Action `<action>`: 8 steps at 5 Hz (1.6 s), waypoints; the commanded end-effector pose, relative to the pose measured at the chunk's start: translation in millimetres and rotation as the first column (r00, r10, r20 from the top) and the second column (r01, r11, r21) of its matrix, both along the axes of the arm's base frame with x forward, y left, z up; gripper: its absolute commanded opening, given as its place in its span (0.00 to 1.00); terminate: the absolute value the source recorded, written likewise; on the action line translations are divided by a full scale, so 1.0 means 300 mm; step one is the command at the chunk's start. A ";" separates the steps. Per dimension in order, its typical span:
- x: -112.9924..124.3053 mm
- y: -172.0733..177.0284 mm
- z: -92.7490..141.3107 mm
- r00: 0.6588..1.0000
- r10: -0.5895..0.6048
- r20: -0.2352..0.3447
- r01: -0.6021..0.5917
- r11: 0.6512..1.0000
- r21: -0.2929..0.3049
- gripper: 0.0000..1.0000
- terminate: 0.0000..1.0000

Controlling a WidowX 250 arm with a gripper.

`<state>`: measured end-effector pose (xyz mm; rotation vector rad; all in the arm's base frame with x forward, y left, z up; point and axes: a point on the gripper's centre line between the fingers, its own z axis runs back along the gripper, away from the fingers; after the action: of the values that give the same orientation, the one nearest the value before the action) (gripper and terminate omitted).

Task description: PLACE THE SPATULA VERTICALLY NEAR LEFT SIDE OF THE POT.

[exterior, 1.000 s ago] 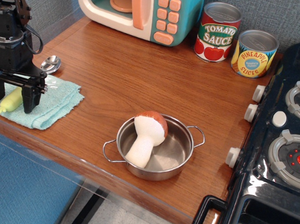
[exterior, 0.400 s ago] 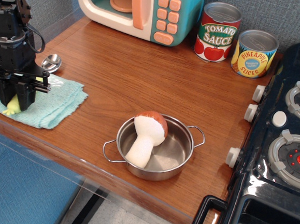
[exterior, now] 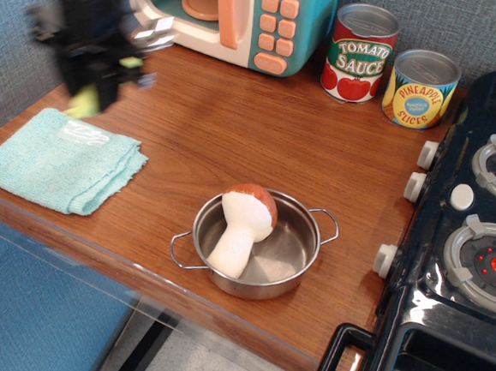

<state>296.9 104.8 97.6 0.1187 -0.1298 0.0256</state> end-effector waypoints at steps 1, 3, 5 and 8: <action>-0.012 -0.146 -0.073 0.995 -0.074 -0.060 0.066 0.990 -0.121 0.00 0.00; -0.130 -0.166 -0.149 0.988 -0.007 -0.154 -0.020 0.985 -0.169 0.00 0.00; -0.137 -0.197 -0.121 0.991 -0.044 -0.126 0.025 0.988 -0.151 1.00 0.00; -0.138 -0.235 -0.059 0.996 -0.077 -0.054 0.070 0.991 -0.115 1.00 0.00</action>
<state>261.4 37.0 60.9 -0.0097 -0.0250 -0.0348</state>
